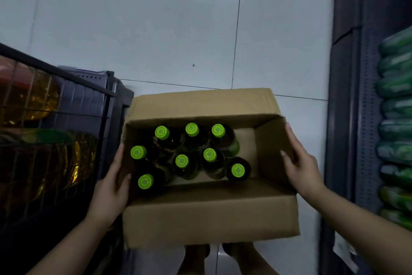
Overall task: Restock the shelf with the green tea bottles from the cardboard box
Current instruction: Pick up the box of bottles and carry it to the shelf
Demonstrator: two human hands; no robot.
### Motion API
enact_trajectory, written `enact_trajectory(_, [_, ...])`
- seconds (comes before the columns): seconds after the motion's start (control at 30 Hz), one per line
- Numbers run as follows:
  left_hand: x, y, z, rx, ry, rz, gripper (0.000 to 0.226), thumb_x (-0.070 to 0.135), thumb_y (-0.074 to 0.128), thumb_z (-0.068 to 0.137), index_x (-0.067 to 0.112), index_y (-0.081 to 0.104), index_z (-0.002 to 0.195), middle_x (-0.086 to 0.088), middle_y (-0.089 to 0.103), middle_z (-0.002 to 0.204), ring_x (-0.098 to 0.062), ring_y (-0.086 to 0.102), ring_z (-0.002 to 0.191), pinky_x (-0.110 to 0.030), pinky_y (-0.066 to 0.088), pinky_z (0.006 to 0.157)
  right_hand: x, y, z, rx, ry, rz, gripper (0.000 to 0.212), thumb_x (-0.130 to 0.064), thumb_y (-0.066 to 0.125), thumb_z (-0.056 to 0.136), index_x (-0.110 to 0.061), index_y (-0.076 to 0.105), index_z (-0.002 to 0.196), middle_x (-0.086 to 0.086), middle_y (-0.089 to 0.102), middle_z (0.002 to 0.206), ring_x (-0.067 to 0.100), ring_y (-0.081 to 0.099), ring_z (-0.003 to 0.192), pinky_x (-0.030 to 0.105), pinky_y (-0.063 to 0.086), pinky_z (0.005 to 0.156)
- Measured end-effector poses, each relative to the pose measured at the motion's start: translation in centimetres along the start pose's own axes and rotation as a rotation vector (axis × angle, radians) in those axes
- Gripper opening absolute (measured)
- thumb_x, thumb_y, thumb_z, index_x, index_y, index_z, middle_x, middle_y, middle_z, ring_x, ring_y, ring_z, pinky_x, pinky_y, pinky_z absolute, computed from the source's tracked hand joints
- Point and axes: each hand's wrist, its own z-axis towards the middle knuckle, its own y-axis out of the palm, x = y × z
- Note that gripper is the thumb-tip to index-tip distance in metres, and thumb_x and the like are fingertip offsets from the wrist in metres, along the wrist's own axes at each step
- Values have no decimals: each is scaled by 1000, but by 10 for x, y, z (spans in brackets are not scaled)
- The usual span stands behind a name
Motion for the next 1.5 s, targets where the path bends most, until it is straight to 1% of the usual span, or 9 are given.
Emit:
enact_trajectory(0.27, [106, -40, -66, -5, 45, -28, 81, 2, 53, 91, 53, 18, 143, 45, 51, 110, 21, 55, 93, 4, 33, 74, -52, -107, -75, 88, 7, 34, 73, -5, 51, 92, -50, 24, 143, 10, 65, 115, 43, 63, 90, 47, 56, 74])
enact_trajectory(0.47, [234, -115, -159, -11, 131, -16, 82, 4, 54, 90, 56, 16, 141, 28, 63, 92, 13, 58, 71, -6, 37, 66, -165, -228, -162, 199, -52, 64, 76, 1, 52, 91, -55, 29, 137, -4, 50, 136, 6, 50, 119, 11, 41, 97])
enact_trajectory(0.57, [292, -159, -212, 4, 185, -20, 83, 5, 54, 89, 60, 16, 139, 7, 62, 84, -10, 54, 73, -20, 39, 73, -230, -291, -207, 228, -112, 69, 80, 2, 51, 91, -62, 30, 133, -10, 43, 145, 7, 44, 131, 26, 35, 107])
enact_trajectory(0.73, [355, -216, -277, 64, 242, -91, 84, 4, 53, 87, 62, 19, 137, 2, 55, 87, -13, 51, 79, -24, 41, 80, -313, -359, -255, 258, -223, 63, 87, 10, 52, 88, -70, 37, 121, -46, 40, 129, -16, 36, 128, 2, 26, 102])
enact_trajectory(0.9, [382, -245, -313, 188, 245, -194, 83, -5, 53, 86, 53, 28, 140, 39, 55, 105, 23, 52, 85, -23, 40, 90, -365, -388, -262, 241, -255, 140, 77, 8, 54, 88, -59, 42, 125, -11, 49, 138, -11, 49, 119, 19, 39, 105])
enact_trajectory(1.0, [384, -249, -329, 239, 202, -246, 82, -9, 52, 86, 47, 29, 142, 57, 50, 93, 33, 47, 83, -1, 37, 79, -377, -388, -247, 159, -279, 76, 75, 2, 56, 88, -57, 38, 131, -35, 47, 130, -2, 53, 119, 47, 29, 115])
enact_trajectory(1.17, [381, -231, -368, 421, 26, -383, 78, -12, 52, 86, 37, 33, 143, 36, 54, 116, 25, 51, 91, 8, 32, 78, -404, -381, -206, -88, -320, 142, 68, 7, 52, 90, -45, 41, 131, 0, 49, 142, 16, 46, 131, 42, 37, 110])
enact_trajectory(1.37, [364, -174, -420, 646, -186, -453, 86, -6, 54, 87, 58, 27, 138, 51, 56, 100, 2, 58, 99, -21, 45, 89, -455, -360, -150, -430, -521, -26, 68, 4, 51, 91, -52, 40, 128, -13, 43, 142, 6, 42, 131, 32, 33, 111])
enact_trajectory(1.5, [368, -130, -453, 833, -318, -556, 85, -4, 52, 89, 58, 22, 139, 28, 47, 134, -5, 48, 125, -26, 41, 103, -495, -327, -136, -614, -666, -159, 68, 7, 50, 90, -45, 41, 133, -11, 43, 143, -20, 42, 119, 20, 35, 109])
